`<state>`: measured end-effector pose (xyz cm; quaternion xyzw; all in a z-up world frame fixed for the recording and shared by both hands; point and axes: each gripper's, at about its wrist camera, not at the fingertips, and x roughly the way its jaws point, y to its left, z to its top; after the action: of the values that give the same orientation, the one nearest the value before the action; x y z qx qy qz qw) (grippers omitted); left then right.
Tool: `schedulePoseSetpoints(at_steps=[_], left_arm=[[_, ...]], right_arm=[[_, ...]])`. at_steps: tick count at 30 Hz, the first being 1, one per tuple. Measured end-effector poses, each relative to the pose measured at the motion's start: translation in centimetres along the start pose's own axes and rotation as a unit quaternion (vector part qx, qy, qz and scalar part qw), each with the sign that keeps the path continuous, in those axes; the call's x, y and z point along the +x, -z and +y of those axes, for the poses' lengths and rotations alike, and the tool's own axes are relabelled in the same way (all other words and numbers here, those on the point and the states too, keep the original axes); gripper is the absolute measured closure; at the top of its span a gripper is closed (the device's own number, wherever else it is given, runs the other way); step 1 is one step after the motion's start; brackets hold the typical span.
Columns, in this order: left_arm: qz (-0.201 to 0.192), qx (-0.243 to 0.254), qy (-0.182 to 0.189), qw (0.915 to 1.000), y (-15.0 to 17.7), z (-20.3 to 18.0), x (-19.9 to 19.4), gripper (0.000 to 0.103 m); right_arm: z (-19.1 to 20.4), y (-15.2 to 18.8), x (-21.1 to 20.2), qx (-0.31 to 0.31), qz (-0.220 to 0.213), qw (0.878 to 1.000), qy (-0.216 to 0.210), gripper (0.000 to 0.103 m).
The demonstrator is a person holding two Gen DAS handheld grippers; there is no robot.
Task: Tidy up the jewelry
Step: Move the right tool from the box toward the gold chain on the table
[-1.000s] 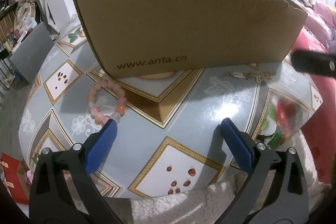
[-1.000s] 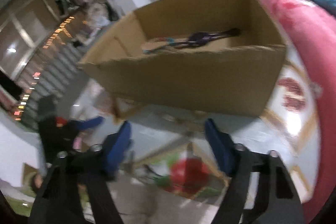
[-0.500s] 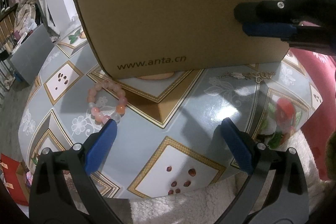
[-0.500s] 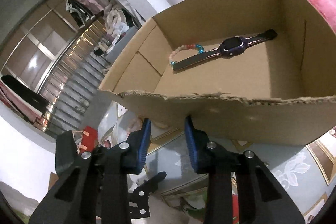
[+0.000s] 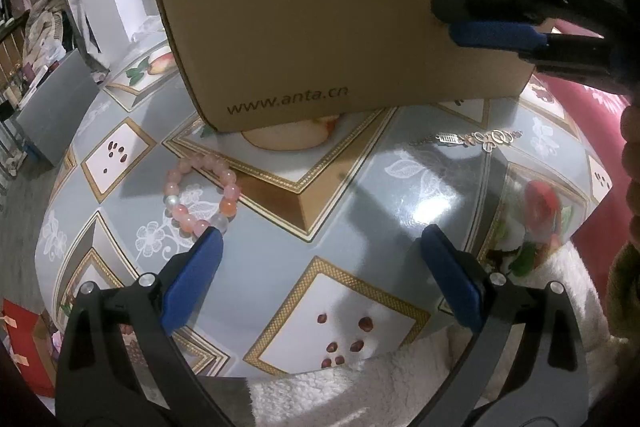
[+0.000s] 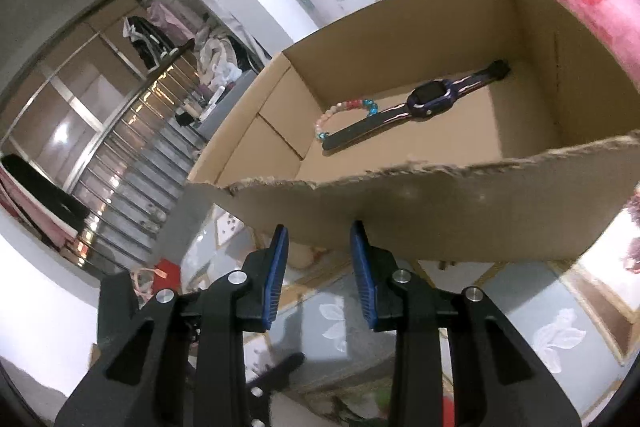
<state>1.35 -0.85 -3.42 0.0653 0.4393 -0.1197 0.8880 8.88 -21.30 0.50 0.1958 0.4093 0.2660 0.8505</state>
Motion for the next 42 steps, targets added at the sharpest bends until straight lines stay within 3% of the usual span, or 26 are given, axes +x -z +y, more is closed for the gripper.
schedulePoseSetpoints(at_steps=[5, 8, 10, 12, 15, 18, 29, 34, 35, 37, 42], left_arm=[[-0.003, 0.004, 0.004, 1.0000, 0.1, -0.1, -0.2, 0.007], [-0.024, 0.007, 0.027, 0.9993, 0.1, -0.4, -0.9, 0.009], [-0.044, 0.024, 0.037, 0.9981, -0.2, -1.0, -1.4, 0.016], [-0.053, 0.042, 0.044, 0.9967, -0.7, -1.8, -1.5, 0.030], [-0.049, 0.071, 0.066, 0.9941, -1.8, -2.8, -0.9, 0.049], [-0.035, 0.107, 0.088, 0.9897, -3.0, -3.5, 0.3, 0.059], [0.001, 0.196, 0.121, 0.9730, -5.9, -4.9, 3.1, 0.071], [0.015, 0.205, 0.141, 0.9683, -6.3, -5.3, 3.2, 0.083], [0.016, 0.209, 0.143, 0.9673, -6.2, -5.5, 3.1, 0.092], [0.019, 0.210, 0.143, 0.9670, -6.1, -5.7, 3.0, 0.101], [0.020, 0.191, 0.140, 0.9713, -5.4, -5.6, 2.5, 0.102]], right_arm=[[-1.7, 1.9, -3.1, -0.013, -0.011, 0.999, 0.030, 0.071], [-3.2, 3.4, -4.4, -0.013, -0.010, 0.998, 0.054, 0.071], [-4.3, 4.6, -5.1, -0.008, -0.005, 0.998, 0.063, 0.071], [-5.3, 5.6, -5.3, 0.000, 0.000, 0.998, 0.066, 0.071], [-6.3, 6.5, -5.1, 0.005, 0.006, 0.998, 0.067, 0.071], [-7.1, 6.5, -4.7, 0.007, 0.009, 0.998, 0.061, 0.071], [-8.3, 6.1, -3.6, 0.011, 0.016, 0.999, 0.036, 0.071], [-8.5, 6.4, -4.1, 0.015, 0.011, 0.999, 0.030, 0.071], [-8.6, 6.5, -4.1, 0.017, 0.010, 0.999, 0.030, 0.071], [-8.7, 6.3, -4.2, 0.021, 0.007, 0.999, 0.028, 0.071], [-8.9, 6.5, -4.4, 0.023, 0.004, 0.999, 0.028, 0.071]])
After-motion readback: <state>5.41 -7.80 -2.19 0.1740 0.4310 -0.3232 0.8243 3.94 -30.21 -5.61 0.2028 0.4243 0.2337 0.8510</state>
